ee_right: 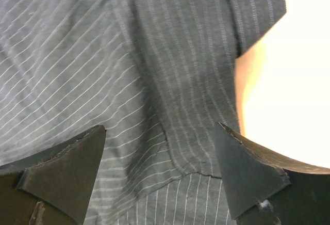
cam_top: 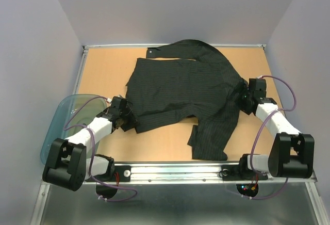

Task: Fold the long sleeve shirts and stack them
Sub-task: Flatten the shirt out

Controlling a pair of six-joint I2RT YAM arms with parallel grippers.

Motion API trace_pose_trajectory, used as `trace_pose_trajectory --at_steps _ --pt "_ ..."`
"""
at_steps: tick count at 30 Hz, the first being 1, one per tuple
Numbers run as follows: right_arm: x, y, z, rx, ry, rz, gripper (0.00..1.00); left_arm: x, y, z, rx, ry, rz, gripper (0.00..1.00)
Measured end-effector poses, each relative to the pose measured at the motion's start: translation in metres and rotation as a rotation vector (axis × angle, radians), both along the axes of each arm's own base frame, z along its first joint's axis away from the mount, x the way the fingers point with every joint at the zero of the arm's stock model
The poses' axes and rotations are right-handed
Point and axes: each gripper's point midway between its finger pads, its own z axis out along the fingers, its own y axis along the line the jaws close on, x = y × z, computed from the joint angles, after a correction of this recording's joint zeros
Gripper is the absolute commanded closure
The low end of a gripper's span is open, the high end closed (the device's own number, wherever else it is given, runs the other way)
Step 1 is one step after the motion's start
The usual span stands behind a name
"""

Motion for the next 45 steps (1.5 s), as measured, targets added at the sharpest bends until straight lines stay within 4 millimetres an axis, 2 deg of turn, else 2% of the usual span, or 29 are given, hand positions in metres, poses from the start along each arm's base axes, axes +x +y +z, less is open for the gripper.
trace_pose_trajectory --at_steps 1,2,4,5,7,8,16,19,21,24,27,28,29,32,34,38,40,41,43,44,45 --pt "0.000 -0.002 -0.003 0.000 0.011 -0.011 0.12 0.000 0.000 0.000 0.000 0.002 -0.003 0.60" --pt "0.000 -0.005 -0.007 -0.002 0.024 -0.030 0.12 -0.001 -0.001 -0.001 -0.002 0.004 -0.005 0.68" --pt "-0.001 -0.012 -0.012 -0.007 0.041 -0.062 0.13 -0.002 -0.001 -0.003 -0.001 0.010 -0.010 0.74" --pt "-0.001 -0.015 -0.014 -0.008 0.047 -0.073 0.13 -0.002 -0.001 -0.004 -0.001 0.013 -0.011 0.86" --pt "-0.002 -0.023 -0.020 -0.014 0.066 -0.104 0.14 -0.003 -0.001 -0.006 0.004 0.024 -0.021 0.98" --pt "-0.002 -0.026 -0.024 -0.017 0.077 -0.117 0.14 -0.004 -0.001 -0.007 0.002 0.028 -0.024 1.00" --pt "-0.003 -0.032 -0.044 -0.019 0.135 -0.151 0.17 0.010 0.006 0.002 0.098 0.031 -0.083 1.00" --pt "-0.004 -0.035 -0.058 -0.017 0.170 -0.164 0.22 0.020 0.009 0.015 0.133 0.004 -0.110 1.00" --pt "0.002 -0.038 -0.059 -0.019 0.156 -0.175 0.27 0.024 0.013 0.020 0.161 -0.006 -0.120 1.00" --pt "0.006 -0.046 -0.060 -0.022 0.145 -0.198 0.36 0.025 0.024 0.023 0.199 0.002 -0.119 1.00" --pt "0.009 -0.057 -0.061 -0.028 0.139 -0.228 0.54 0.024 0.034 0.021 0.212 0.019 -0.107 1.00" --pt "0.010 -0.061 -0.063 -0.030 0.140 -0.240 0.66 0.023 0.038 0.021 0.216 0.025 -0.103 1.00" --pt "0.010 -0.065 -0.064 -0.028 0.143 -0.253 0.72 0.022 0.040 0.021 0.216 0.032 -0.102 1.00" --pt "0.010 -0.072 -0.066 -0.030 0.151 -0.276 0.86 0.025 0.045 0.024 0.212 0.040 -0.101 1.00" --pt "0.011 -0.075 -0.067 -0.027 0.153 -0.284 0.89 0.031 0.046 0.028 0.205 0.034 -0.104 1.00" --pt "0.015 -0.079 -0.066 -0.027 0.157 -0.296 0.88 0.044 0.048 0.035 0.205 0.019 -0.110 1.00" --pt "0.017 -0.082 -0.065 -0.029 0.158 -0.302 0.82 0.050 0.049 0.036 0.204 0.014 -0.114 1.00" --pt "0.018 -0.084 -0.064 -0.029 0.157 -0.306 0.71 0.051 0.049 0.035 0.203 0.014 -0.114 0.99" --pt "0.020 -0.086 -0.061 -0.033 0.155 -0.307 0.54 0.053 0.050 0.035 0.200 0.016 -0.114 0.88" --pt "0.020 -0.087 -0.060 -0.034 0.152 -0.310 0.38 0.052 0.050 0.034 0.195 0.020 -0.118 0.76" --pt "0.020 -0.087 -0.059 -0.033 0.150 -0.311 0.33 0.052 0.049 0.034 0.191 0.021 -0.119 0.65"
